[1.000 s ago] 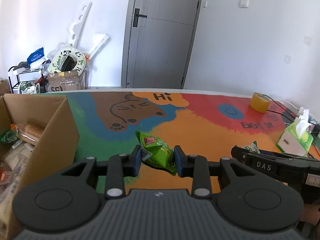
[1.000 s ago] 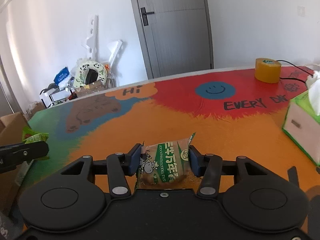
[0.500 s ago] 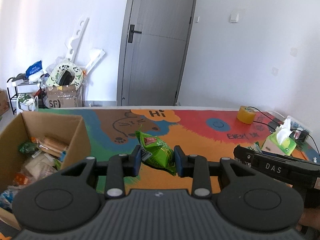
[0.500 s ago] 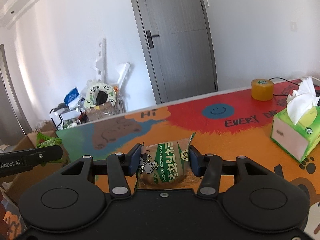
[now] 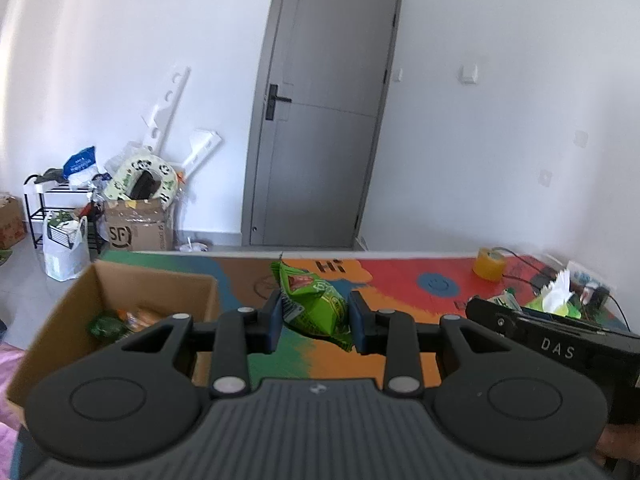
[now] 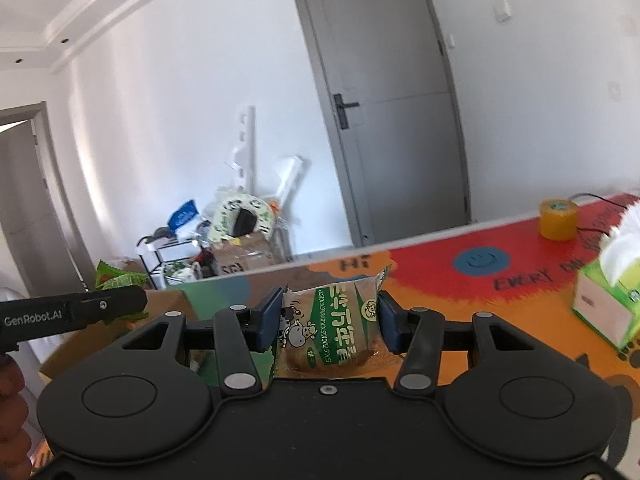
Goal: Organize snacks
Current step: 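Carry both snacks into the cardboard box and open both grippers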
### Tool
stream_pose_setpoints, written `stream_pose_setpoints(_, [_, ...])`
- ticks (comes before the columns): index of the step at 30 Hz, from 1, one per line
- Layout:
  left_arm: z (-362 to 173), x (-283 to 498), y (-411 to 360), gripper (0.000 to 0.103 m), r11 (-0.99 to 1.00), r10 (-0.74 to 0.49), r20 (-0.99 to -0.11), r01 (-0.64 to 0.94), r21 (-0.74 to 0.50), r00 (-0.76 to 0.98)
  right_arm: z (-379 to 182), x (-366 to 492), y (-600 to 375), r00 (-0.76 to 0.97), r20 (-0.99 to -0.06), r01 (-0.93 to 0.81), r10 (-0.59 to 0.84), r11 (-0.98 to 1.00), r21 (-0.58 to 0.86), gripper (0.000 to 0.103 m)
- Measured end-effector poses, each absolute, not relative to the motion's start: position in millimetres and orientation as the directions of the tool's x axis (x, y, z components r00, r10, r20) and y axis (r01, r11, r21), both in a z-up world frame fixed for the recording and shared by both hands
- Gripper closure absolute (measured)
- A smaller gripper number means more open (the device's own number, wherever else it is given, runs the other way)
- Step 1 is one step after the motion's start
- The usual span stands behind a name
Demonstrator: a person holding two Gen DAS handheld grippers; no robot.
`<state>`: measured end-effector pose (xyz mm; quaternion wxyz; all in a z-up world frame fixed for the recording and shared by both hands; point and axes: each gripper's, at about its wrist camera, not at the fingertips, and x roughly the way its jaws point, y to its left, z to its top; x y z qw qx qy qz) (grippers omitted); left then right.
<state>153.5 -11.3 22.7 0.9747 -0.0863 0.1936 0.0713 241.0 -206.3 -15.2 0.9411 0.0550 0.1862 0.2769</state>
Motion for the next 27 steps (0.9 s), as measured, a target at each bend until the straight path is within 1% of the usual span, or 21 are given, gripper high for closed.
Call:
stream_pose_setpoints(4, [29.0,144.6,2.0,0.070,0.970,0.130,-0.375,-0.196,-0.143,0.918,-11.2,239.4,-194.5,0.761,-0.308,-0.532,0.572,0.821,0.210,0.053])
stream_pose_setpoints(14, [35.8,128.3,46.4,0.070,0.945,0.210,-0.371,-0.285,-0.162,0.905,-2.6,234.0,-156.2,0.706,-0.292,-0.613,0.645,0.764,0.203,0.053])
stream_pose_setpoints(18, [35.0,123.7,63.9,0.070,0.930,0.244,-0.381,-0.327,-0.168,0.892,-0.2,233.9,-138.6,0.682,-0.296,-0.641,0.669,0.742,0.197,0.053])
stream_pose_setpoints(27, [23.4,113.1,96.2,0.070,0.905,0.270,-0.425,-0.378,-0.193,0.864,-2.4,227.9,-100.3,0.625,-0.324,-0.694,0.710,0.695,0.188,0.053])
